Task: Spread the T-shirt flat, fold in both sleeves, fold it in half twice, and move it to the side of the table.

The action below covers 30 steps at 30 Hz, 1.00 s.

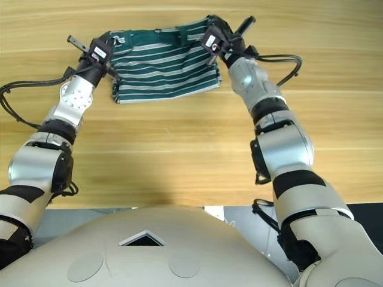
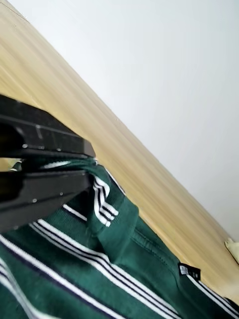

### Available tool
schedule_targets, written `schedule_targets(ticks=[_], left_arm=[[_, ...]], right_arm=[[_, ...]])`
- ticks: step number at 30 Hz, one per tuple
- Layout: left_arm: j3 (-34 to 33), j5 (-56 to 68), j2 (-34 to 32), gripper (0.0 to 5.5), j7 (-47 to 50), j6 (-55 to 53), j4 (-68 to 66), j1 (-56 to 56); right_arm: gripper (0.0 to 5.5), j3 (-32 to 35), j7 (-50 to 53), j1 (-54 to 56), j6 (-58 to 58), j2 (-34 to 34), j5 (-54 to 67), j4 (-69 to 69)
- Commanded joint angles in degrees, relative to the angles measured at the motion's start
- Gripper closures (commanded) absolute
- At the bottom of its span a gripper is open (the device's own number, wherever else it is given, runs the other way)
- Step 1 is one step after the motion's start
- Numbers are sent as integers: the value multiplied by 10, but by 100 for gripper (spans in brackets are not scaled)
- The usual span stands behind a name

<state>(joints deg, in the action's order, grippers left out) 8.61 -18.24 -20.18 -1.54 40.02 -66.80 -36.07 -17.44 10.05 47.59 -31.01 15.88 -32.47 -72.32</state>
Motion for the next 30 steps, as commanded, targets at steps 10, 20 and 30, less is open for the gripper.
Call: schedule_targets(ticks=[10, 20, 30], left_arm=[[5, -10, 15, 469, -3, -61, -63, -49], [-16, -2, 22, 310, 30, -152, -100, -111], [-88, 42, -24, 236, 129, -150, -98, -91]], right_arm=[[423, -15, 6, 46, 55, -46, -1, -35], [255, -41, 40, 57, 55, -88, -22, -27], [255, -274, 43, -14, 59, -234, -199, -20]])
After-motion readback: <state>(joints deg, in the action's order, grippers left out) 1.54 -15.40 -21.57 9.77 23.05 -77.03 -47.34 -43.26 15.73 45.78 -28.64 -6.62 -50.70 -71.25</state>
